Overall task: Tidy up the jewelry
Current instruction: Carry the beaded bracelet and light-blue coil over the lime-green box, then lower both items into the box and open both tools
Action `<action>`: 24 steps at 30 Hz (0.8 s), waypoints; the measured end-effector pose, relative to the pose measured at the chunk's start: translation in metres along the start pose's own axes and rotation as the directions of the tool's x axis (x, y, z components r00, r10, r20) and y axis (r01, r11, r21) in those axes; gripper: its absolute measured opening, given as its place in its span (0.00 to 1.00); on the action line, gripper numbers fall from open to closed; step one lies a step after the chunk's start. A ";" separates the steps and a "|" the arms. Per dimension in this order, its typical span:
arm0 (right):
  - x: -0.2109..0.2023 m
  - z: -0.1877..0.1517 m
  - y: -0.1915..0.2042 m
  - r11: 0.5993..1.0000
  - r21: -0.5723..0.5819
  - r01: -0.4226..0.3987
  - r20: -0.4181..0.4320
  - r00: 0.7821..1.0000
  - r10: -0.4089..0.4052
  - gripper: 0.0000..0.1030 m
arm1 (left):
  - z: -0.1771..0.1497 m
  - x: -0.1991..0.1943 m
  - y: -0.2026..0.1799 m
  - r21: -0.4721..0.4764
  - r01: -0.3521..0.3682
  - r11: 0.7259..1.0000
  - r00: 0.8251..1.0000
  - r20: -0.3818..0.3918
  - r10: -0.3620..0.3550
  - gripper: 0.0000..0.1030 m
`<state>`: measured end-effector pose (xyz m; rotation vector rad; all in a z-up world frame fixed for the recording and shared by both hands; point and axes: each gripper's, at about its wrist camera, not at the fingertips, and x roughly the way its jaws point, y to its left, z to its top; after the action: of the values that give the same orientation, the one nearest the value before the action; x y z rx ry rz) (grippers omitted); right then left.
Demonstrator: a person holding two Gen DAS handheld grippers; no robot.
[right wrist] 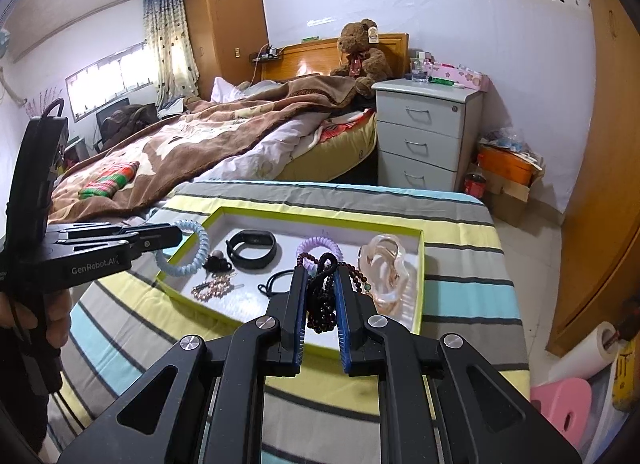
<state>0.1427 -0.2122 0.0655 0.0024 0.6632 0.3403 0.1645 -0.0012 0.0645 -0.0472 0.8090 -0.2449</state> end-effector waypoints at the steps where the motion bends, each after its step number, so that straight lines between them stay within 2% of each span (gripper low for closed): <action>1: 0.004 0.000 0.000 1.000 0.001 -0.001 -0.005 1.000 0.001 0.13 | 0.001 0.003 0.000 -0.003 0.002 1.000 1.000 -0.004 -0.002 0.10; 14: 0.051 -0.011 -0.007 1.000 0.003 -0.004 -0.108 0.994 0.004 0.13 | -0.001 0.051 -0.008 -0.006 0.029 1.000 0.995 -0.091 -0.030 0.10; 24: 0.064 -0.020 -0.011 1.000 -0.018 -0.001 -0.159 0.987 -0.002 0.12 | -0.007 0.071 -0.013 -0.011 0.033 0.999 0.990 -0.135 -0.034 0.10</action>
<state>0.1817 -0.2051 0.0098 -0.0420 0.8178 0.3479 0.2045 -0.0304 0.0112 -0.0528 0.9450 -0.2784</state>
